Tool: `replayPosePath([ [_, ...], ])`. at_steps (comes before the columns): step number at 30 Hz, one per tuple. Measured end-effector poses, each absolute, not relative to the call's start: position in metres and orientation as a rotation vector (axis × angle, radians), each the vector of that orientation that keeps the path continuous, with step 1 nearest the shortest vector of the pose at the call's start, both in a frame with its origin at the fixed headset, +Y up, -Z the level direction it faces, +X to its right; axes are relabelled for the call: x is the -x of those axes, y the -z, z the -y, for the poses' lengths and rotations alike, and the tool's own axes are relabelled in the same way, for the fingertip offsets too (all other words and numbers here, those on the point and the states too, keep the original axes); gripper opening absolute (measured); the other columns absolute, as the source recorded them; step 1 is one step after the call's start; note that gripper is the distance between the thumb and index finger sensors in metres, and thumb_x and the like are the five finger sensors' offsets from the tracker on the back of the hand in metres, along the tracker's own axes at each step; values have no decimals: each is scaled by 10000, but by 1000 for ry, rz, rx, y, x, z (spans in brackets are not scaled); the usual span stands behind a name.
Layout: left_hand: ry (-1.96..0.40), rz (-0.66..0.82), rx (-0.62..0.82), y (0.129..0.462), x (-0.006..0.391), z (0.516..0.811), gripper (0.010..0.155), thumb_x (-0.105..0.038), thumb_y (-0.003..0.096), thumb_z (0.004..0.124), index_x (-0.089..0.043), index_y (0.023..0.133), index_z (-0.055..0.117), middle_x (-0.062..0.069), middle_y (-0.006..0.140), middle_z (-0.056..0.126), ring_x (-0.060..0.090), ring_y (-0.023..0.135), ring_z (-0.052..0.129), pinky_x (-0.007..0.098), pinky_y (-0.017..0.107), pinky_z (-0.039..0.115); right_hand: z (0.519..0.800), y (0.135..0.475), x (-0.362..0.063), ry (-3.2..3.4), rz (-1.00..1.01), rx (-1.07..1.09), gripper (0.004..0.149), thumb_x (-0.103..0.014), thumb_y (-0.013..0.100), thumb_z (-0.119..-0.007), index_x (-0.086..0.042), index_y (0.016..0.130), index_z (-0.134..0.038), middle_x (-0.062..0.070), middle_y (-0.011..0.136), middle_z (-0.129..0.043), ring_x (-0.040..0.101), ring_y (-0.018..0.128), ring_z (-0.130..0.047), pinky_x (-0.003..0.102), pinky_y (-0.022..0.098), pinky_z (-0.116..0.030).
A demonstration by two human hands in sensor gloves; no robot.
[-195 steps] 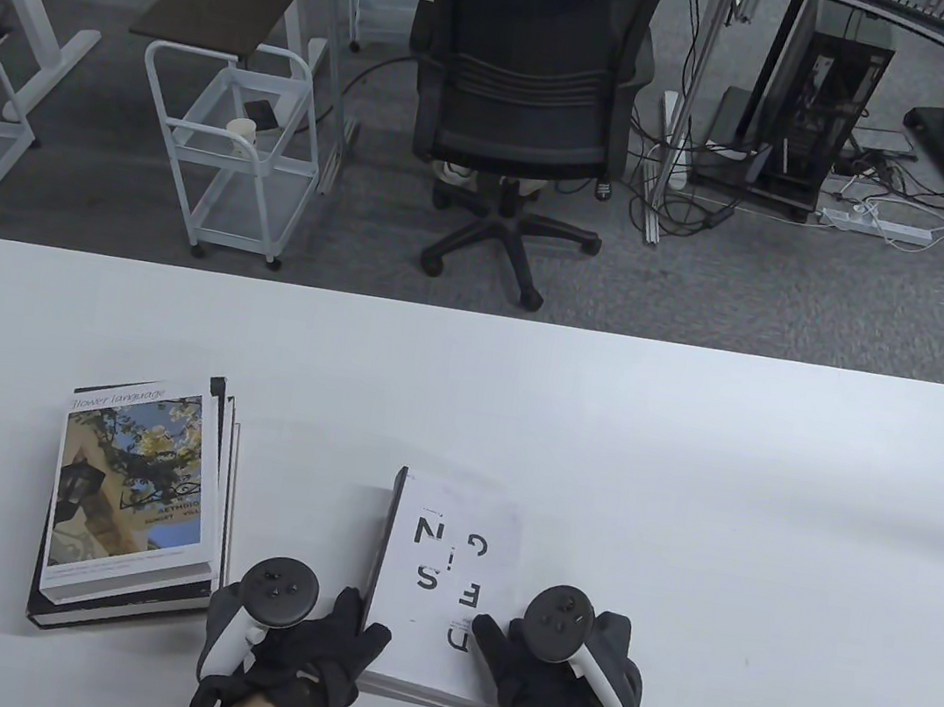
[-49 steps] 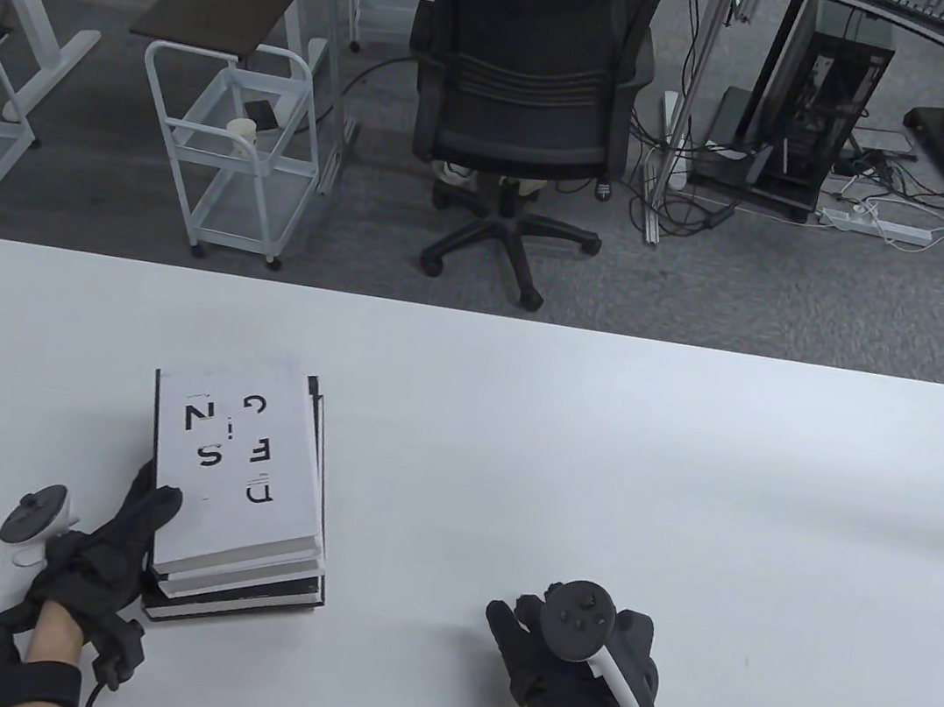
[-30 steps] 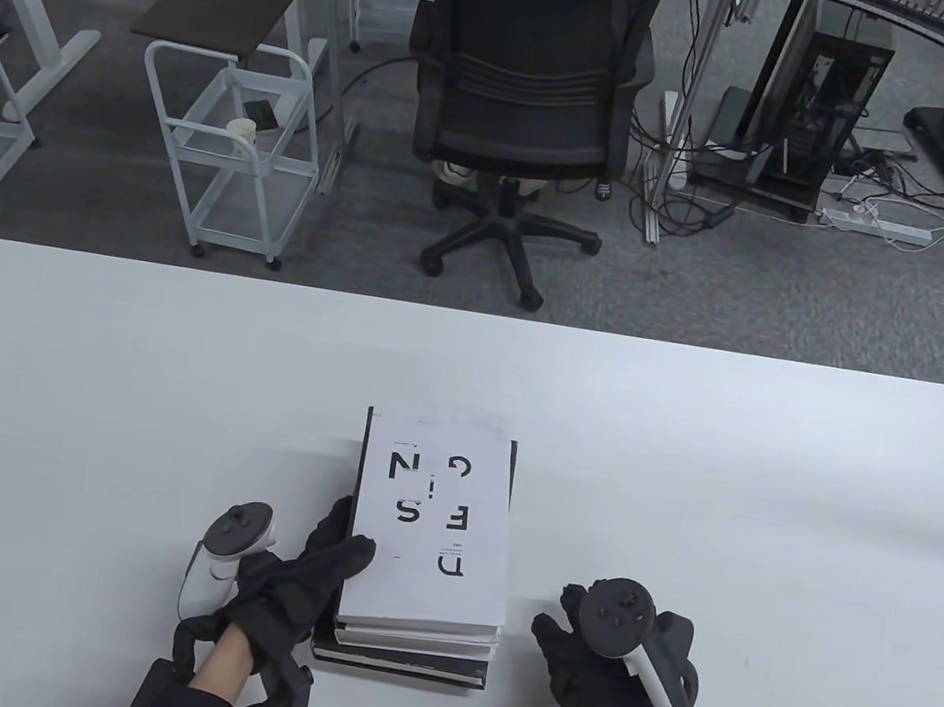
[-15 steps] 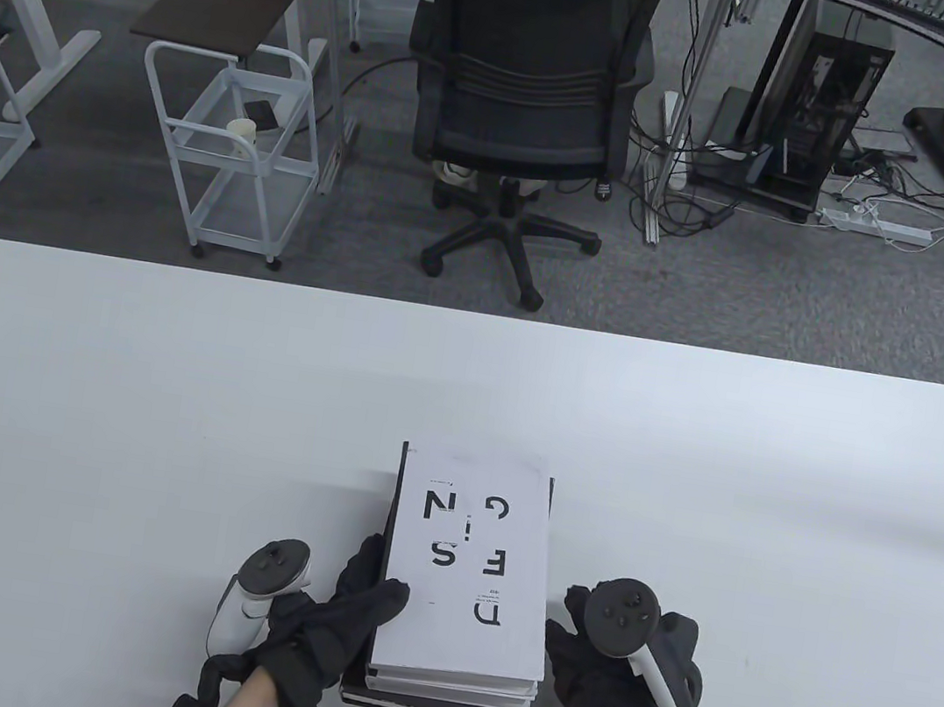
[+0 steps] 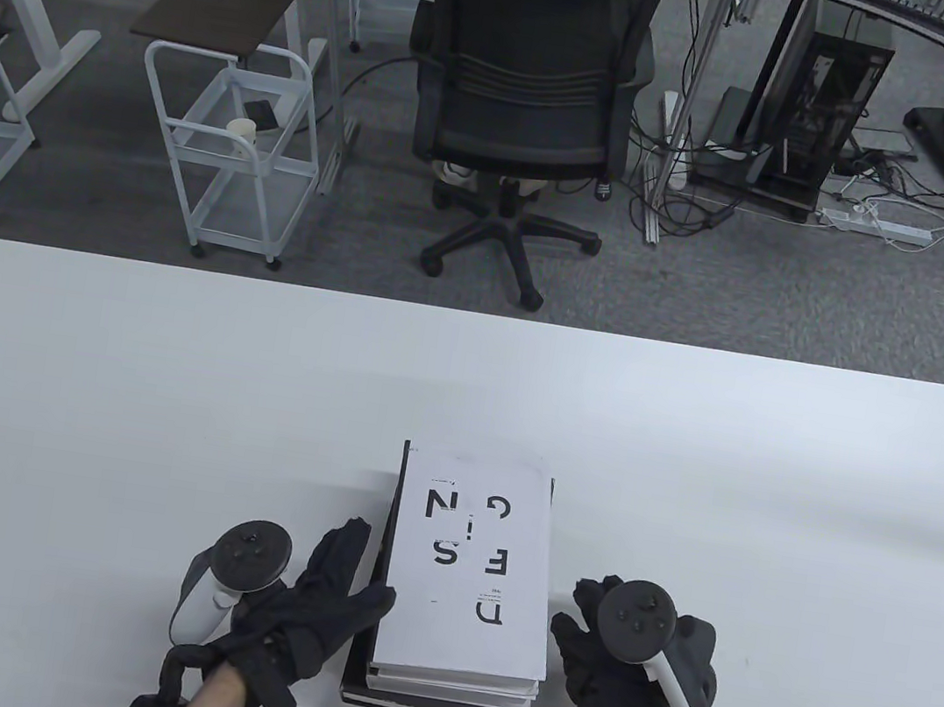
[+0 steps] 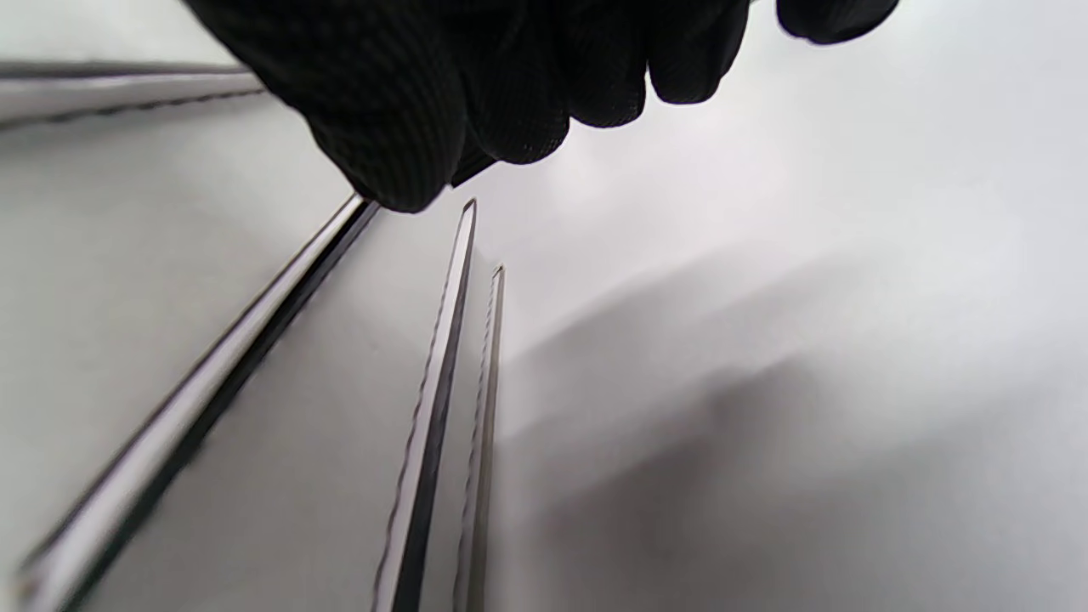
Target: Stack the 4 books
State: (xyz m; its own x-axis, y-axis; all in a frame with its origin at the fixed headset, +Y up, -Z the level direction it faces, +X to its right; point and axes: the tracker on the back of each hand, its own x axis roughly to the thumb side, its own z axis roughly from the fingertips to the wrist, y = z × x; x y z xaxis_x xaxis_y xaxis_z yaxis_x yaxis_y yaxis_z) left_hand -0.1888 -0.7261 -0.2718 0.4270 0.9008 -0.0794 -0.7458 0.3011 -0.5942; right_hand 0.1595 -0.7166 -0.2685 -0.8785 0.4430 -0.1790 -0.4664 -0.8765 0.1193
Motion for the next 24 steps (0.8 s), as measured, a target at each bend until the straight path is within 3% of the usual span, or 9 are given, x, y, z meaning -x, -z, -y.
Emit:
replayPosePath([
  [4,-1017,172,575,271,213,730,897,-688,530,577,-277,1078,-1,121,1092,-86,443,1055,9,721,709,166,716,268,-161,-2665,-185,230,587,-401,609,-783,-80,1081,-645,232,1135,-561,516,1029,-510,684,745,-498],
  [9,-872,-5,424,272,233,746,874,-628,536,587,-249,1057,-4,146,1097,-14,449,1052,78,708,718,191,721,269,-163,-2617,-258,204,629,-475,616,-724,-112,1114,-597,208,1165,-508,496,1063,-441,697,757,-463],
  [18,-645,59,359,275,231,765,834,-590,529,613,-292,1072,55,110,1090,-39,413,1037,-11,698,707,123,755,276,-170,-2645,-352,330,765,-598,618,-616,-273,1184,-216,104,1210,-98,349,1090,-7,710,799,-167],
  [24,-565,69,352,282,233,769,792,-573,525,626,-358,1077,100,70,1088,-56,381,1032,-49,682,709,86,758,277,-166,-2711,-354,346,786,-625,617,-588,-322,1162,-109,79,1186,13,330,1067,71,703,792,-101],
])
